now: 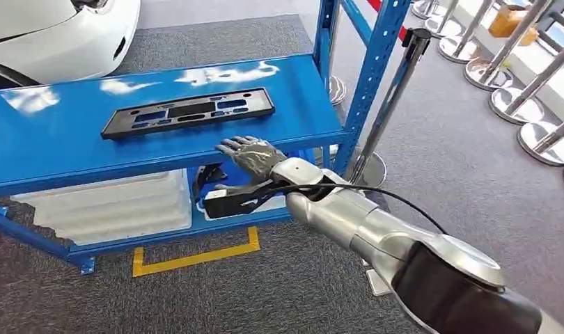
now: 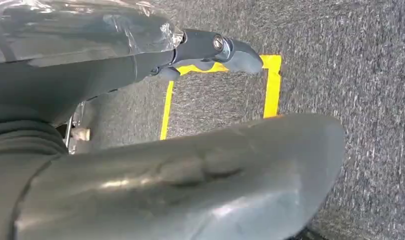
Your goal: Take the parts from the cabinet and place them on the table.
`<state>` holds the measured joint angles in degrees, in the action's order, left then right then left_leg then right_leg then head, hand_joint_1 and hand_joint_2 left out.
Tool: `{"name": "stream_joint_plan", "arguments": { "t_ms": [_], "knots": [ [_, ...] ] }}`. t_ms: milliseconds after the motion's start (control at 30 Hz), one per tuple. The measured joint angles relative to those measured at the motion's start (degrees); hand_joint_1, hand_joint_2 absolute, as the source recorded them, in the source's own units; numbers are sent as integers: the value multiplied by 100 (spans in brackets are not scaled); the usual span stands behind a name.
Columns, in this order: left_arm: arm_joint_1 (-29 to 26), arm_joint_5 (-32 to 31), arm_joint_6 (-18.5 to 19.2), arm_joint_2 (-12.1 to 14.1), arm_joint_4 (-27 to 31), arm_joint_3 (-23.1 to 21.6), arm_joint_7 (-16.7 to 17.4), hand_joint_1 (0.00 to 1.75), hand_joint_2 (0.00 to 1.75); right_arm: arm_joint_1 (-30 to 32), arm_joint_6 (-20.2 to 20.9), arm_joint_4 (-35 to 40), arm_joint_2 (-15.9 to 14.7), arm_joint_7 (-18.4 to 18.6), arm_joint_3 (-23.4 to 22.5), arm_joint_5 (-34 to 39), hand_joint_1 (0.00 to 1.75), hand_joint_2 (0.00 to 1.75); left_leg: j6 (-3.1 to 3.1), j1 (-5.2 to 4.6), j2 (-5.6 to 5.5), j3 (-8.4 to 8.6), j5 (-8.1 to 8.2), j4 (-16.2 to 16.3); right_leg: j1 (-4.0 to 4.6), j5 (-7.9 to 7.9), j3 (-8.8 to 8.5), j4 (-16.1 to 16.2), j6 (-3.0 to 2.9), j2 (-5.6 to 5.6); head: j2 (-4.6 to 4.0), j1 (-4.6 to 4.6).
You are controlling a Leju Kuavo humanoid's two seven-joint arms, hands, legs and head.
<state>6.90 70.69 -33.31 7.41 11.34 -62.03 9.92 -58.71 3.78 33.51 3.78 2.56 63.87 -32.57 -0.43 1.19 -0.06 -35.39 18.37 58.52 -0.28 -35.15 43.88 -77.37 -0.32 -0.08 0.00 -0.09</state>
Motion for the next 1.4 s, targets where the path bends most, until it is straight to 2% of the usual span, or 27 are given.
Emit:
{"name": "stream_joint_plan", "arguments": {
  "t_ms": [33,67,133,167,267,333,367,433,467,500,533,600,633,667,700,800,833,867,967,1000,1033,1067,1133,1167,1233,1267,1400],
  "knots": [
    [0,0,0,0,0,0,2,0,0,9,0,2,-13,0,0,0,0,0,0,-1,-20,10,6,2,-1,154,-38,139,-9,0,0,24],
    [2,0,0,0,0,0,2,0,0,8,0,2,-20,0,0,0,0,0,-8,-2,-37,26,16,5,-1,414,-213,530,-25,1,0,46],
    [5,0,0,-2,2,0,2,0,0,-3,-2,9,-24,0,-9,2,0,0,-37,-8,-68,74,53,14,4,943,-698,1573,-90,41,0,96],
    [8,0,0,-15,2,0,2,0,0,-7,-2,15,-26,0,-11,2,0,0,-69,-35,-76,62,70,23,36,865,-803,1760,-119,99,0,94],
    [0,-7,2,-15,2,0,2,0,0,-9,0,28,-42,4,-11,2,0,0,-169,0,-106,57,66,16,80,868,-797,1802,-167,86,0,83],
    [-5,-18,2,-9,-4,0,2,0,0,-15,0,55,-42,20,-13,4,0,0,-236,18,-101,62,128,73,7,918,-848,1901,-236,24,0,96],
    [-1,-35,7,-9,-4,0,2,0,0,-21,0,70,-42,20,-18,11,0,0,-267,7,-70,-7,265,263,3,921,-861,1917,-261,16,0,38],
    [6,-59,11,-7,-4,-2,2,0,0,-12,0,77,-44,20,-22,13,0,0,-314,26,-53,-413,701,1121,9,906,-870,1913,-291,-38,0,-74],
    [5,-63,20,-7,-7,-4,2,0,0,0,0,76,-46,20,-22,13,0,0,-337,26,-51,-622,845,1530,12,899,-869,1905,-297,-64,0,-83],
    [-3,-66,26,-7,-7,-4,2,0,0,16,4,76,-52,20,-22,17,0,0,-351,28,-49,-751,867,1769,12,892,-871,1899,-301,-86,0,-98],
    [-13,-64,30,-7,-7,-7,2,0,0,27,11,76,-55,22,-22,17,0,0,-355,33,-44,-746,764,1723,9,879,-875,1890,-296,-107,0,-127],
    [-16,-66,33,-7,-15,-7,2,0,0,25,17,83,-59,26,-22,20,0,0,-355,43,20,-392,263,923,-2,838,-884,1851,-264,-152,0,-179],
    [-11,-66,33,-2,-20,-7,0,0,0,25,20,85,-61,28,-22,20,0,0,-348,43,122,-135,9,390,-5,810,-902,1829,-234,-184,0,-212],
    [-6,-66,33,-6,-22,-7,0,0,0,25,22,85,-70,33,-24,20,0,0,-326,15,308,-36,42,136,32,784,-906,1818,-199,-203,0,-245],
    [5,-61,35,-7,-22,-7,0,0,0,20,28,85,-74,35,-24,20,0,0,-241,-23,241,-46,21,71,58,767,-894,1785,-168,-219,0,-285],
    [1,-46,35,-7,-22,-7,2,0,0,18,37,85,-68,33,-24,20,0,0,-128,-35,110,-77,18,81,59,759,-927,1822,-99,-348,0,-168],
    [3,-42,33,-9,-22,-7,15,0,0,15,37,85,-68,24,-24,20,0,0,-78,2,71,-51,-11,37,40,700,-921,1794,-53,-344,0,-173],
    [6,-37,28,-11,-22,-7,22,0,0,9,39,85,-66,9,-24,20,0,0,-50,0,36,-50,-20,32,14,588,-878,1646,-26,-205,0,-151],
    [12,-2,4,-11,-24,-7,59,0,0,25,66,83,-63,-37,-24,20,0,0,6,-10,-100,-56,-17,32,3,-26,-269,342,3,-41,0,-22],
    [10,4,0,-11,-24,-7,63,0,0,44,70,83,-63,-37,-22,20,0,0,7,-17,-143,-55,-16,34,4,-85,-104,33,4,-29,0,4],
    [7,11,-2,-11,-24,-7,68,0,0,52,72,83,-63,-44,-22,20,0,0,9,-19,-178,-52,-15,37,4,-2,-71,21,-4,-27,0,28],
    [6,13,-2,-11,-24,-7,72,0,0,50,72,83,-61,-50,-20,20,0,0,9,-21,-217,-48,-13,42,6,189,-160,255,-24,-21,0,44],
    [8,20,-2,-17,-24,-7,72,0,0,35,70,83,-48,-59,-22,28,0,0,-4,-27,-294,-20,2,51,7,749,-606,1264,-87,16,0,94],
    [4,24,-2,-39,-24,-7,72,0,0,28,70,83,-44,-66,-22,30,0,0,-24,-17,-318,-20,17,52,20,844,-769,1702,-140,94,0,125],
    [6,31,-2,-46,-26,-7,74,0,0,20,70,83,-15,-68,-20,37,0,0,-90,-33,-350,-51,7,69,54,827,-804,1770,-148,115,0,101],
    [3,33,-2,-46,-26,-7,76,0,0,22,70,83,-11,-70,-20,37,0,0,-91,-48,-334,-58,66,101,21,831,-814,1810,-145,105,0,88],
    [3,33,-4,-48,-26,-7,76,0,0,19,70,83,20,-72,-20,48,0,0,-97,-11,-324,-23,42,54,57,821,-822,1802,-139,107,0,39]
  ]
}}
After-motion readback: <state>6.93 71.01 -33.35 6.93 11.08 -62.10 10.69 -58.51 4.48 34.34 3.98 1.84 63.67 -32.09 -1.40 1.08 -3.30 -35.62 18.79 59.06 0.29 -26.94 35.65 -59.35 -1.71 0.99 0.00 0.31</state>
